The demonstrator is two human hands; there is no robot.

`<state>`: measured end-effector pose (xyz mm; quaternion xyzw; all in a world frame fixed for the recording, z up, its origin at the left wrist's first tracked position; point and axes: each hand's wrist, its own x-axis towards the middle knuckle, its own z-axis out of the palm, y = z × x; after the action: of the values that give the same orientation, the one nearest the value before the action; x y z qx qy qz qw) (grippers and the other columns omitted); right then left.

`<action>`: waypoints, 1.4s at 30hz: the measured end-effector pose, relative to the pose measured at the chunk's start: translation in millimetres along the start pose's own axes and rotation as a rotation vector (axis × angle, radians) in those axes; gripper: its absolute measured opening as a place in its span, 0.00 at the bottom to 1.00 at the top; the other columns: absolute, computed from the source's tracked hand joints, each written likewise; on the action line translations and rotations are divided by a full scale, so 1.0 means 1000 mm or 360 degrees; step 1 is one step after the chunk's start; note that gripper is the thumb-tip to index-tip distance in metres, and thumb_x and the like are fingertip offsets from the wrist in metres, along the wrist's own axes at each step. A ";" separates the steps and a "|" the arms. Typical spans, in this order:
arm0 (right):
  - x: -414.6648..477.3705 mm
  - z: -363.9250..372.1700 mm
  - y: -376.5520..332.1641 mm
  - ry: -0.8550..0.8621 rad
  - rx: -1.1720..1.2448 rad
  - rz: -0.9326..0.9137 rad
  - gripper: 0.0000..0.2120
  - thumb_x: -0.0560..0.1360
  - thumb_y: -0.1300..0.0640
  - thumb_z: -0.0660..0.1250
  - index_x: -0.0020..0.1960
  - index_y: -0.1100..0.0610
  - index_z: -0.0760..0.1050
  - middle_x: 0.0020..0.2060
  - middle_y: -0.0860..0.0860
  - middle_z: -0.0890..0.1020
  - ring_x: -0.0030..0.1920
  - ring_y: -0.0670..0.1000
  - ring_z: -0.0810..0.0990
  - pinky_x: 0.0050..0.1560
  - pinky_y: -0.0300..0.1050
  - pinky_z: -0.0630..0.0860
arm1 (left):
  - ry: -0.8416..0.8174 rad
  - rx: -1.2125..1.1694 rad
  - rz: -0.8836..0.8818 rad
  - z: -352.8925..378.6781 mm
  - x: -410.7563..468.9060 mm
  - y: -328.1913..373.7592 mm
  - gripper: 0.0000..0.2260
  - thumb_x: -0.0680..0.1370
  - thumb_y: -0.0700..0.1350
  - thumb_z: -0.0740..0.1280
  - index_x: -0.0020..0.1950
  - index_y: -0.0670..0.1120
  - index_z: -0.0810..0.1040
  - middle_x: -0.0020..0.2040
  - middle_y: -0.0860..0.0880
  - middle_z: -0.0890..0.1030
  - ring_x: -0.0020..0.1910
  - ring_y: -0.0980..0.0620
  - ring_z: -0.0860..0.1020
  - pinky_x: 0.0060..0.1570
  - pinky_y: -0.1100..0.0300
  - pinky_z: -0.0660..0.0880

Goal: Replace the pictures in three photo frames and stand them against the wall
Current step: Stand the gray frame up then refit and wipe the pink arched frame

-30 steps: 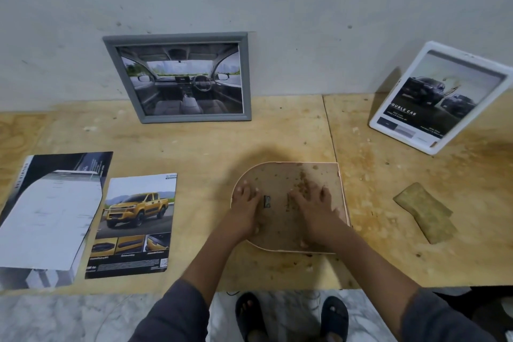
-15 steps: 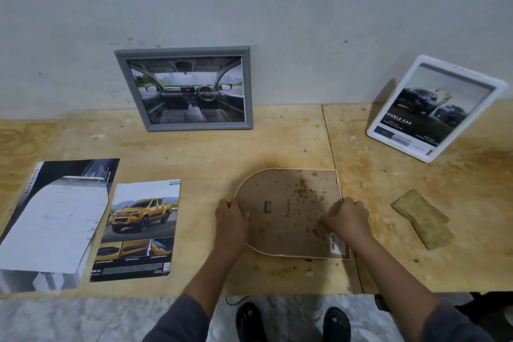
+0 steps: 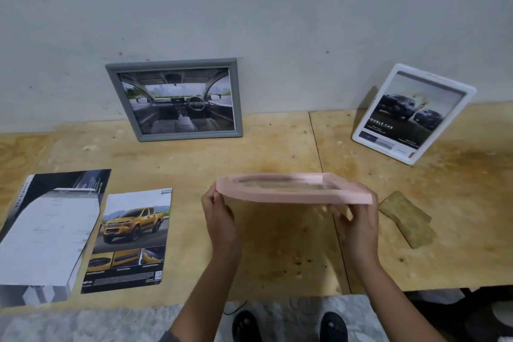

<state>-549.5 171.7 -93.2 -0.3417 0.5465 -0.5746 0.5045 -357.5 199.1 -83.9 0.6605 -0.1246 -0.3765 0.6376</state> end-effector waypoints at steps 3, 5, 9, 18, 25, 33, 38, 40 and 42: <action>-0.005 -0.016 0.014 -0.0021 0.0252 0.0144 0.11 0.80 0.62 0.53 0.52 0.52 0.72 0.54 0.48 0.76 0.53 0.46 0.76 0.41 0.38 0.80 | -0.0176 -0.0370 -0.0280 -0.009 0.000 -0.011 0.11 0.81 0.45 0.57 0.59 0.48 0.76 0.49 0.52 0.83 0.51 0.55 0.80 0.45 0.61 0.78; -0.007 -0.028 0.026 -0.0024 0.0289 0.0194 0.10 0.80 0.63 0.53 0.48 0.55 0.73 0.52 0.48 0.77 0.53 0.46 0.77 0.41 0.35 0.80 | -0.0246 -0.0329 -0.0302 -0.015 -0.001 -0.024 0.12 0.81 0.44 0.58 0.61 0.47 0.76 0.52 0.50 0.82 0.54 0.51 0.80 0.48 0.57 0.79; -0.012 -0.051 0.044 -0.0100 0.0087 0.0222 0.06 0.74 0.56 0.63 0.41 0.54 0.78 0.49 0.46 0.82 0.53 0.47 0.79 0.48 0.36 0.79 | -0.0334 0.0043 -0.0127 -0.032 -0.004 -0.048 0.12 0.80 0.42 0.58 0.62 0.47 0.76 0.52 0.49 0.81 0.50 0.51 0.80 0.45 0.58 0.79; 0.035 -0.080 0.028 -0.0059 -0.0941 0.0057 0.10 0.76 0.67 0.62 0.49 0.55 0.77 0.50 0.51 0.81 0.54 0.52 0.78 0.57 0.47 0.73 | -0.0075 0.0392 -0.0276 -0.042 -0.007 -0.087 0.13 0.80 0.39 0.55 0.54 0.47 0.78 0.49 0.46 0.80 0.52 0.45 0.78 0.48 0.61 0.75; 0.086 -0.149 0.034 -0.0071 -0.2161 0.0048 0.20 0.76 0.53 0.63 0.68 0.55 0.70 0.70 0.56 0.67 0.69 0.59 0.65 0.63 0.57 0.69 | -0.0120 0.0768 -0.0064 -0.042 -0.010 -0.108 0.16 0.74 0.49 0.54 0.53 0.48 0.78 0.54 0.34 0.75 0.49 0.38 0.76 0.51 0.43 0.76; 0.097 -0.111 0.019 0.0209 -0.1627 0.0078 0.16 0.80 0.56 0.57 0.35 0.58 0.67 0.32 0.57 0.72 0.36 0.58 0.70 0.29 0.46 0.61 | -0.0130 0.0857 -0.0011 -0.051 -0.026 -0.099 0.14 0.81 0.39 0.55 0.66 0.43 0.71 0.58 0.47 0.65 0.45 0.74 0.67 0.51 0.70 0.63; 0.090 -0.036 0.008 0.0031 -0.1399 -0.0064 0.10 0.80 0.58 0.56 0.57 0.59 0.72 0.44 0.57 0.77 0.44 0.56 0.75 0.42 0.47 0.72 | -0.0176 0.0886 0.0036 -0.067 -0.024 -0.101 0.13 0.78 0.39 0.63 0.63 0.43 0.73 0.51 0.44 0.71 0.43 0.71 0.71 0.44 0.79 0.68; 0.087 -0.016 0.010 -0.0144 -0.1623 -0.0217 0.12 0.79 0.58 0.57 0.61 0.57 0.72 0.45 0.58 0.80 0.43 0.58 0.79 0.44 0.51 0.77 | -0.0221 0.0869 0.0008 -0.068 -0.020 -0.102 0.14 0.77 0.39 0.65 0.63 0.44 0.74 0.46 0.45 0.69 0.41 0.61 0.73 0.41 0.76 0.70; 0.081 -0.001 0.018 -0.0346 -0.1873 -0.0321 0.12 0.79 0.58 0.57 0.61 0.56 0.72 0.41 0.58 0.81 0.38 0.58 0.79 0.39 0.52 0.78 | -0.0271 0.0920 0.0030 -0.067 -0.016 -0.104 0.16 0.76 0.40 0.66 0.63 0.46 0.73 0.46 0.46 0.70 0.41 0.56 0.74 0.39 0.75 0.71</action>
<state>-567.2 96.5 -123.5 -0.6700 0.6828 -0.1826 0.2268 -357.8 275.8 -182.2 0.7795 -0.2857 -0.3734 0.4140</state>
